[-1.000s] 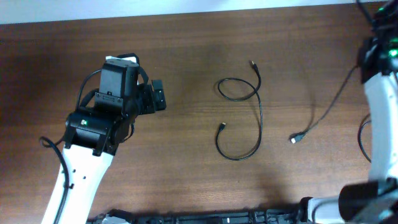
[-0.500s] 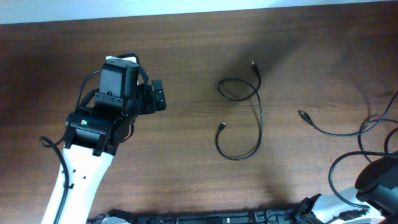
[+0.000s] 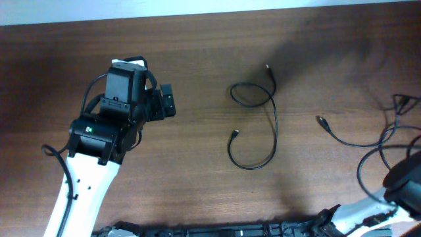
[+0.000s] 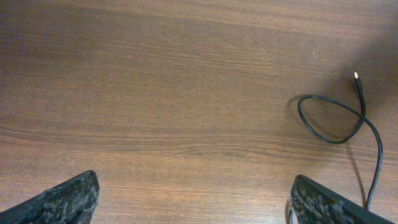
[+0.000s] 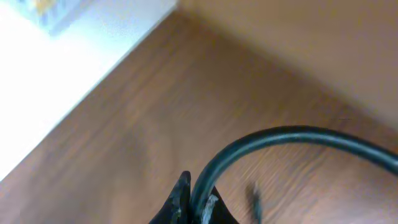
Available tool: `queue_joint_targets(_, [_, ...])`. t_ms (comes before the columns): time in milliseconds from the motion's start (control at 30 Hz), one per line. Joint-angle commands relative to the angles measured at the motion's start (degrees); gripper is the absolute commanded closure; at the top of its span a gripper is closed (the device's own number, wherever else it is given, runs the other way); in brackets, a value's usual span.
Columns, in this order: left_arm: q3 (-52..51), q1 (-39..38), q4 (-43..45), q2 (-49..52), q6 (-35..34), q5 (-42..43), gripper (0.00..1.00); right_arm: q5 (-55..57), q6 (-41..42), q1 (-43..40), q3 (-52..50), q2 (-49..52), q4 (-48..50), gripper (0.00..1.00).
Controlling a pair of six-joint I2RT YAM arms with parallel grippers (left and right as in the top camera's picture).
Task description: Untangle cables
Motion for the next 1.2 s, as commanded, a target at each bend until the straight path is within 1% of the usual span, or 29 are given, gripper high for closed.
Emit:
queue_joint_targets(0, [0.15, 0.31, 0.04, -0.35, -0.13, 0.44, 0.01, -8.07, 0.46, -0.37, 0.52, 2.95, -3.26, 0.73])
queue_joint_targets(33, [0.15, 0.31, 0.04, -0.35, -0.13, 0.44, 0.01, -8.07, 0.46, -0.37, 0.52, 3.5, -4.59, 0.43])
queue_joint_targets(67, [0.15, 0.31, 0.04, -0.35, -0.13, 0.42, 0.01, -8.04, 0.44, -0.37, 0.52, 3.67, -5.55, 0.28])
queue_joint_targets(100, [0.15, 0.31, 0.04, -0.35, -0.13, 0.44, 0.01, -8.07, 0.44, -0.37, 0.52, 3.76, -6.54, 0.17])
queue_joint_targets(133, [0.15, 0.31, 0.04, -0.35, -0.13, 0.42, 0.01, -8.07, 0.44, -0.37, 0.52, 3.76, -7.32, 0.11])
queue_joint_targets(167, [0.15, 0.31, 0.04, -0.35, -0.13, 0.44, 0.01, -8.31, 0.44, -0.37, 0.52, 3.76, -7.96, 0.02])
queue_joint_targets(233, [0.15, 0.31, 0.04, -0.35, -0.13, 0.42, 0.01, -10.21, 0.42, -0.37, 0.52, 3.76, -9.09, 0.01])
queue_joint_targets(300, [0.15, 0.31, 0.07, -0.35, -0.13, 0.44, 0.01, -15.02, -0.07, -0.37, 0.52, 3.76, -10.23, 0.01])
queue_joint_targets(367, [0.15, 0.31, 0.04, -0.35, -0.13, 0.42, 0.01, -26.21, -5.49, -0.37, 0.52, 3.76, -10.03, 0.01])
queue_joint_targets(400, [0.15, 0.31, 0.04, -0.35, -0.13, 0.42, 0.01, -31.8, -6.71, -0.37, 0.52, 3.76, -9.55, 0.01])
queue_joint_targets(633, [0.15, 0.31, 0.04, -0.35, -0.13, 0.42, 0.01, -59.08, -7.34, -0.35, 0.55, 3.76, -4.59, 0.01])
queue_joint_targets(733, [0.15, 0.31, 0.04, -0.35, -0.13, 0.42, 0.01, -66.25, -7.32, -0.09, 0.55, 3.76, -3.15, 0.01])
queue_joint_targets(867, [0.15, 0.31, 0.04, -0.35, -0.13, 0.42, 0.01, -67.36, -7.34, 1.09, 0.55, 3.76, -6.23, 0.01])
queue_joint_targets(967, [0.15, 0.31, 0.04, -0.35, -0.13, 0.42, 0.01, -64.92, -7.37, 2.36, 0.55, 3.76, -9.31, 0.01])
queue_joint_targets(1000, [0.15, 0.31, 0.04, -0.35, -0.13, 0.42, 0.01, -63.04, -7.37, 2.95, 0.55, 3.76, -10.73, 0.01])
queue_joint_targets(1033, [0.15, 0.31, 0.04, -0.35, -0.13, 0.42, 0.01, -58.88, -7.58, 4.0, 0.55, 3.76, -13.38, 0.01])
queue_joint_targets(1100, [0.15, 0.31, 0.04, -0.35, -0.13, 0.42, 0.01, -53.2, -10.27, 5.64, 0.55, 3.76, -17.33, 0.01])
queue_joint_targets(1167, [0.15, 0.31, 0.04, -0.35, -0.13, 0.42, 0.01, -42.34, -14.01, 8.85, 0.55, 3.76, -23.45, 0.01])
